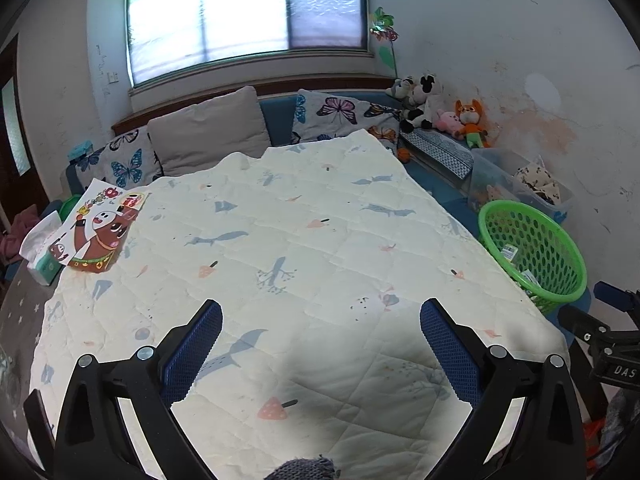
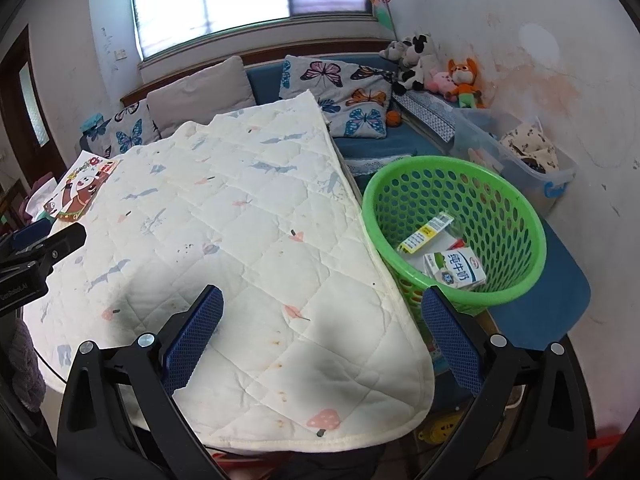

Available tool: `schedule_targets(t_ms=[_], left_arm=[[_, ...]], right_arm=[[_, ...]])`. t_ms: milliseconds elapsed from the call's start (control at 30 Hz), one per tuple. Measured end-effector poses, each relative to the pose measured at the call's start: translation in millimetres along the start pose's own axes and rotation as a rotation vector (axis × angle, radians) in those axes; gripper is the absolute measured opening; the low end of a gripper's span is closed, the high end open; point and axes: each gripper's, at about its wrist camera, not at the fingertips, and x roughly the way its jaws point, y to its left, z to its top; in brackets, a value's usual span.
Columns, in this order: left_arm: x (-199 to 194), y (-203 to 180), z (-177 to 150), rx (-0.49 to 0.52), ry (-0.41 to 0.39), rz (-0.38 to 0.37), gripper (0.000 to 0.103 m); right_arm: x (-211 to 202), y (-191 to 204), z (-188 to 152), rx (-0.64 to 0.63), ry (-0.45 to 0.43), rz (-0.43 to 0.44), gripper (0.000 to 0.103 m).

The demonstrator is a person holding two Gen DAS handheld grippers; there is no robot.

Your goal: Collect trash

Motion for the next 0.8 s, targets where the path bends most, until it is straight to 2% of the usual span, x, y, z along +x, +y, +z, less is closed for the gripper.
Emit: schedule_targets(t_ms=[233,800], left_arm=[[-5.8,2.2,-3.9,-0.003,-0.023,0.037,0.096],[-19.8,6.4,-11.0,-0.033,-0.048,0.050,0.096]], right_arm=[[-6.8,5.1,1.2,-0.010,-0.012,-0.009,0.099],[-15.3,12.1,1.5,-0.027,-0.023,0.001,0.099]])
